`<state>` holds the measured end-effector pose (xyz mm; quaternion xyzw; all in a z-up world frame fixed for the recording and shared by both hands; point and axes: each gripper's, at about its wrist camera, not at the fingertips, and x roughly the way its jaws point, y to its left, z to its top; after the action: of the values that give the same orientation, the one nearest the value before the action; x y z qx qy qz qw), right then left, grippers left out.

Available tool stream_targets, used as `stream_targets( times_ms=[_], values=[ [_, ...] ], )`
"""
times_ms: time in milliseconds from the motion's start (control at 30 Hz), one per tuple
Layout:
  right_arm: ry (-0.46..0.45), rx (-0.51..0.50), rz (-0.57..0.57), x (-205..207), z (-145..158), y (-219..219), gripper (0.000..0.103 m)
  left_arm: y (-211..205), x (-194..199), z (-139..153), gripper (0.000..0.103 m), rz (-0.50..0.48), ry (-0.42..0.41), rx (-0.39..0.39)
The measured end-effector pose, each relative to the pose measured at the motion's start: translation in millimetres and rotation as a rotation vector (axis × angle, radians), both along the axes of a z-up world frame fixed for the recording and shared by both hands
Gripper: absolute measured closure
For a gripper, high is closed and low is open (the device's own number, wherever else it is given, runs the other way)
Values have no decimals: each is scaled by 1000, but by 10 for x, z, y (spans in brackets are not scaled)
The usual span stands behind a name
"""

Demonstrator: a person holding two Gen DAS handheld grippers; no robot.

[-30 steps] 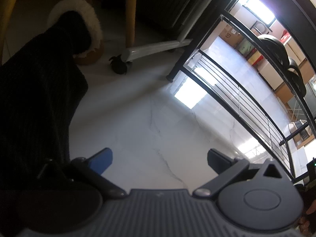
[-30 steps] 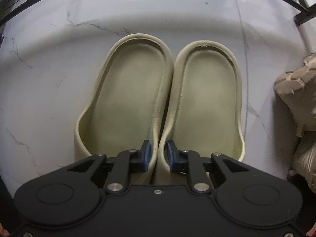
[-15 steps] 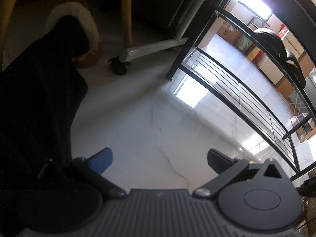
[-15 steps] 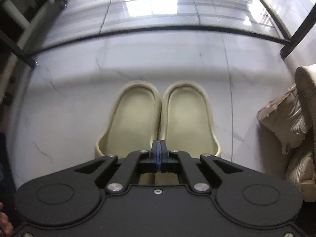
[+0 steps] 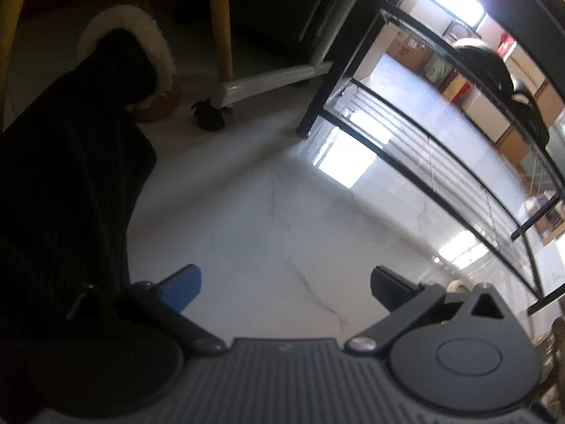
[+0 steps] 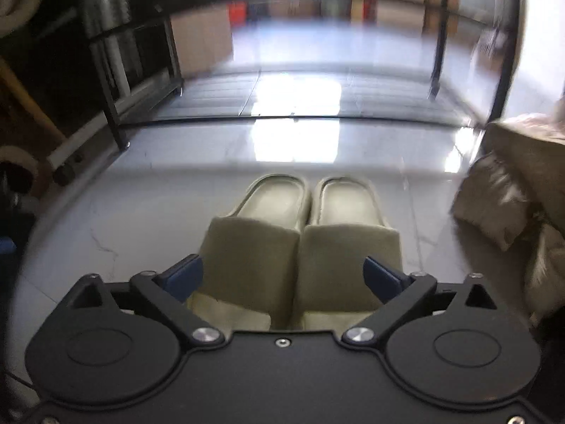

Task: Organize scattered shoes
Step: 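Lift the pair of slides off the floor with the right gripper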

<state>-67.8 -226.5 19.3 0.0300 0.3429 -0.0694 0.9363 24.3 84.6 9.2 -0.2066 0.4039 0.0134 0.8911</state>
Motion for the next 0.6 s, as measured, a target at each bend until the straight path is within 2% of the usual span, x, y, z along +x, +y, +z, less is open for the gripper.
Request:
stream_targets(
  times_ms=[100, 267, 367, 467, 500, 600],
  values=[
    [95, -4, 13, 156, -189, 18, 0, -18, -13, 6, 1, -3, 0, 16],
    [95, -36, 20, 242, -352, 37, 0, 9, -38, 19, 1, 8, -13, 2],
    [90, -14, 22, 253, -376, 50, 0, -16, -31, 13, 1, 2, -8, 20],
    [72, 64, 7, 294, -419, -47, 0, -45, -24, 6, 1, -4, -1, 40],
    [73, 120, -20, 305, -454, -126, 0, -54, -22, 4, 1, -6, 1, 46],
    [63, 170, -42, 275, -528, -221, 0, -75, -17, -2, 1, -9, 6, 61]
  ],
)
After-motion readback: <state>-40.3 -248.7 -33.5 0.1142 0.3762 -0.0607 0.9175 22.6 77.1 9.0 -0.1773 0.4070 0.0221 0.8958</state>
